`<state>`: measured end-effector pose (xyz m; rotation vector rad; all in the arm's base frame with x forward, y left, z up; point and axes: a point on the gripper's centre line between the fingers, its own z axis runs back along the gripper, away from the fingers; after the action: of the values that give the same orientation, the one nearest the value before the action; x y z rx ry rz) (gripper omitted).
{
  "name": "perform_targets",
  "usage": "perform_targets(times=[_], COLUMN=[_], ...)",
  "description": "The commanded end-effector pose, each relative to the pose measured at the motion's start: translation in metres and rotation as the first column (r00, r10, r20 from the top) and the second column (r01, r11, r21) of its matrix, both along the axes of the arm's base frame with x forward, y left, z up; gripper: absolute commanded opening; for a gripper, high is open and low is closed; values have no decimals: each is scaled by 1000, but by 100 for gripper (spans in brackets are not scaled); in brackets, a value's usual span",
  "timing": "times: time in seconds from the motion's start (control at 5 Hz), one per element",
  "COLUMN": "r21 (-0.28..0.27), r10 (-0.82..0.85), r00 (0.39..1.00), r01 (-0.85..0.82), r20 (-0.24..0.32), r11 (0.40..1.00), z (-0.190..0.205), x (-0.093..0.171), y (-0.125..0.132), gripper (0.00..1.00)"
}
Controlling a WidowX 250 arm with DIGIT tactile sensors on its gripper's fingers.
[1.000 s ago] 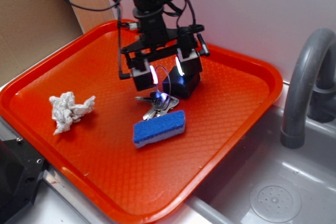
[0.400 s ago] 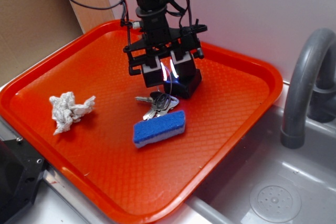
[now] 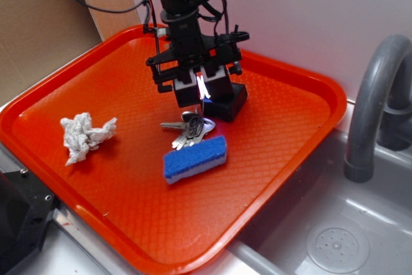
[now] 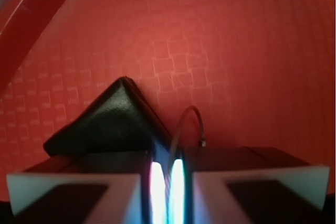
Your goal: Grab the silver keys.
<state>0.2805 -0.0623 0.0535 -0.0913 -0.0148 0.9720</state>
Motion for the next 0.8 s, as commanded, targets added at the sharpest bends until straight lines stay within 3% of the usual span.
perform_targets(times=[0.0,0.2,0.4,0.6], r21=[-26,-15,16,123], r10=[3,-25,-273,-502], r00=[998,998,962,865], r01=[-1,26,273,495], r20=[55,55,2,30], r11=[1000,1000,962,860], z=[20,21,71,126], x=[15,15,11,-5], y=[18,17,50,74], gripper=[0,0,0,0])
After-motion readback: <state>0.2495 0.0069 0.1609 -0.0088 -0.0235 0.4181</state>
